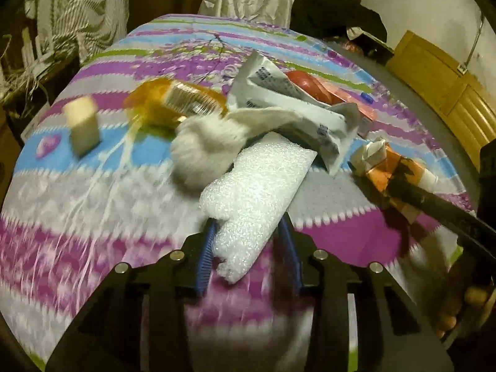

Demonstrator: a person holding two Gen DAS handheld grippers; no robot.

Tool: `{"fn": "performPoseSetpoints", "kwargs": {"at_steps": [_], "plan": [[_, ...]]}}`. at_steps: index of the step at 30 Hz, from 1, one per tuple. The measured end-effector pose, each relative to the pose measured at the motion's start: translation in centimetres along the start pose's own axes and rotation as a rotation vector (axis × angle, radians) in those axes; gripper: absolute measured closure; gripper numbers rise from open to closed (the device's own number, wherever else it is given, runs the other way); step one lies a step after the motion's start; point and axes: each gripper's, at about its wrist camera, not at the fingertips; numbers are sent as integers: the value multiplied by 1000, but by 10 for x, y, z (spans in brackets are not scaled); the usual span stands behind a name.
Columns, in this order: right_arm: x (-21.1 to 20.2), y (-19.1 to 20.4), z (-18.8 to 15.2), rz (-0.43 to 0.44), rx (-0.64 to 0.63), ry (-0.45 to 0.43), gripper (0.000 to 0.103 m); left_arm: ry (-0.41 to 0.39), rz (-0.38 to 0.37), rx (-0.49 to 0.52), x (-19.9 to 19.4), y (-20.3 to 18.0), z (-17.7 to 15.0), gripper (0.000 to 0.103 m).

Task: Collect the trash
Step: 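Grasp another bubble-wrap foam piece with the left tool while the right tool grasps the orange paper cup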

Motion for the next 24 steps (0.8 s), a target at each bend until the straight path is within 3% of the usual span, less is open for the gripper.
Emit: {"fn": "performPoseSetpoints", "kwargs": {"at_steps": [4, 8, 10, 13, 15, 17, 19, 24], "plan": [[-31, 15, -17, 24, -27, 7, 94, -27, 54, 20, -51, 4, -32, 65], [-71, 30, -45, 49, -40, 27, 94, -67, 158, 14, -108, 24, -65, 65], [-89, 37, -61, 76, -33, 41, 94, -77, 240, 21, -126, 34, -82, 65], [-98, 44, -82, 87, -47, 78, 93, -71, 345, 61, -125, 44, -91, 58], [-98, 49, -94, 87, -68, 111, 84, -83, 348, 45, -129, 49, -91, 42], [-102, 48, -99, 101, -65, 105, 65, -100, 323, 23, -137, 52, -88, 27], [-108, 47, -100, 111, -59, 84, 58, -121, 300, 25, -146, 55, -88, 22], [-104, 34, -98, 178, 39, 96, 58, -152, 261, 85, -151, 61, -83, 15]]}}
Point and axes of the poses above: each gripper's, at about its wrist camera, not at the fingertips, and x roughly the way its jaws point, y to its left, z to its top, and after that the axes turned 10 degrees about -y, right-handed
